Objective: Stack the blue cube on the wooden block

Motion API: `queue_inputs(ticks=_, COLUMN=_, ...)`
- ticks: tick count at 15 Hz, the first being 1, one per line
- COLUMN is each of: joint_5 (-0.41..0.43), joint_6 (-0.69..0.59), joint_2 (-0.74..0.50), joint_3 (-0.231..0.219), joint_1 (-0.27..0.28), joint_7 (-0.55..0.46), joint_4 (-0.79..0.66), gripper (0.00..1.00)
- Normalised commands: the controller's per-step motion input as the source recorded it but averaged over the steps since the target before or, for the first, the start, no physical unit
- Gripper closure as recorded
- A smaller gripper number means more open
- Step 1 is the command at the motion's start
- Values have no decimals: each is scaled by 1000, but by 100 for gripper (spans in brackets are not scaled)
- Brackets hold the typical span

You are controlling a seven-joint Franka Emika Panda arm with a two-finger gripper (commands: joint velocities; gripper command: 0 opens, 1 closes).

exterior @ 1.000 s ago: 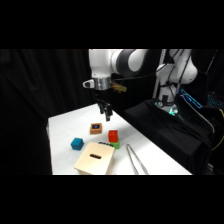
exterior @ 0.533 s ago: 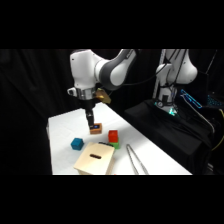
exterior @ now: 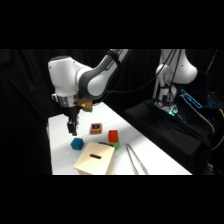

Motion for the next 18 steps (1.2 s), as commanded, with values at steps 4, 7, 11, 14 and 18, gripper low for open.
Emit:
queue_inputs(ticks=4, joint_5=-9, joint_6=-245, joint_2=444, joint_3=-123, joint_1=68, joint_7=219, joint_4=621, gripper=0)
queue_inputs(ticks=7, joint_5=39, joint_6=-162, joint_2=337, joint_3=-96, joint_1=61, joint_7=197, joint_4=448, gripper=0)
queue_inputs(ticks=11, joint_5=103, joint_6=-78, joint_2=211, joint_3=-75, joint_1=40, joint_7=167, joint_4=301, gripper=0)
queue_inputs(ticks=14, joint_5=135, joint_6=20, joint_2=141, joint_3=-65, joint_1=16, joint_7=128, joint_4=208, gripper=0)
queue_inputs(ticks=18, joint_5=167, joint_6=83, joint_2=96, joint_3=-21, joint_1=-8, joint_7=86, joint_4=124, gripper=0)
